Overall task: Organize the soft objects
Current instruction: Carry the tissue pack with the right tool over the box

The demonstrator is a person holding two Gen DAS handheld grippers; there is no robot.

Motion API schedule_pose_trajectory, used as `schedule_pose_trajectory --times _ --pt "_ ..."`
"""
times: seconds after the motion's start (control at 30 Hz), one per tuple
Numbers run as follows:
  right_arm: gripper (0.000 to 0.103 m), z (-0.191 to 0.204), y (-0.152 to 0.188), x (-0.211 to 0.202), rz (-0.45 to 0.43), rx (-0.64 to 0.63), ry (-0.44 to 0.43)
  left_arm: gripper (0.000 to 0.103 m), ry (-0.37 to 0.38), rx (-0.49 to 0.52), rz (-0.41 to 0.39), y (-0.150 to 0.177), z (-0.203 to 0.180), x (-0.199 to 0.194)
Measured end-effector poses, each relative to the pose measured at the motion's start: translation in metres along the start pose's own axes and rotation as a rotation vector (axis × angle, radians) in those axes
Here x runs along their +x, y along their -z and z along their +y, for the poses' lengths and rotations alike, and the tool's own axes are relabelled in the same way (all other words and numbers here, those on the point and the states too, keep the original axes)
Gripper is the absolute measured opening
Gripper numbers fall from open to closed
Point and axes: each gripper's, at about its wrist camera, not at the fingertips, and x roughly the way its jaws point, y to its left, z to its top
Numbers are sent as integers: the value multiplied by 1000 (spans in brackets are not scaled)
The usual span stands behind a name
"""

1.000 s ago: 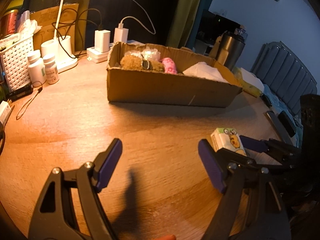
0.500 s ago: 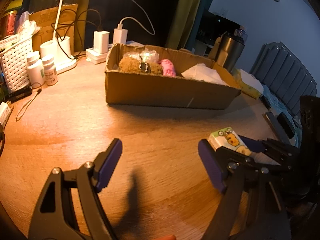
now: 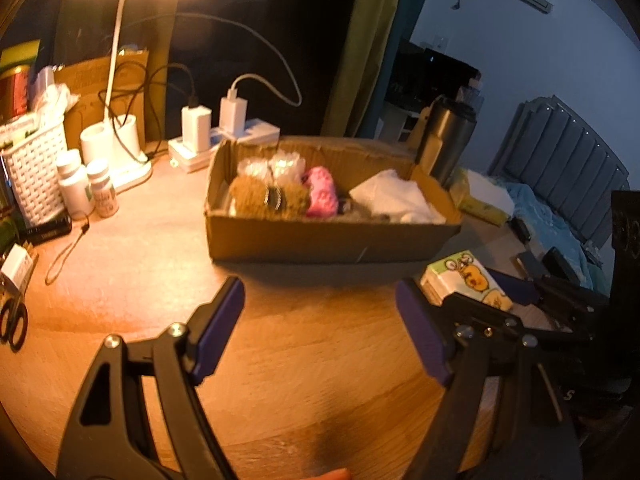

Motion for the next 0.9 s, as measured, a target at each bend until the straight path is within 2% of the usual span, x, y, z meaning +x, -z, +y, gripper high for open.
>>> schedule_pose_trajectory --times 0.5,0.9 --pt "54 -10 -36 -31 -106 -7 19 80 19 33 -64 -39 -24 -13" --pt "54 -14 -72 -43 -167 -40 34 80 16 32 -134 -87 -25 -15"
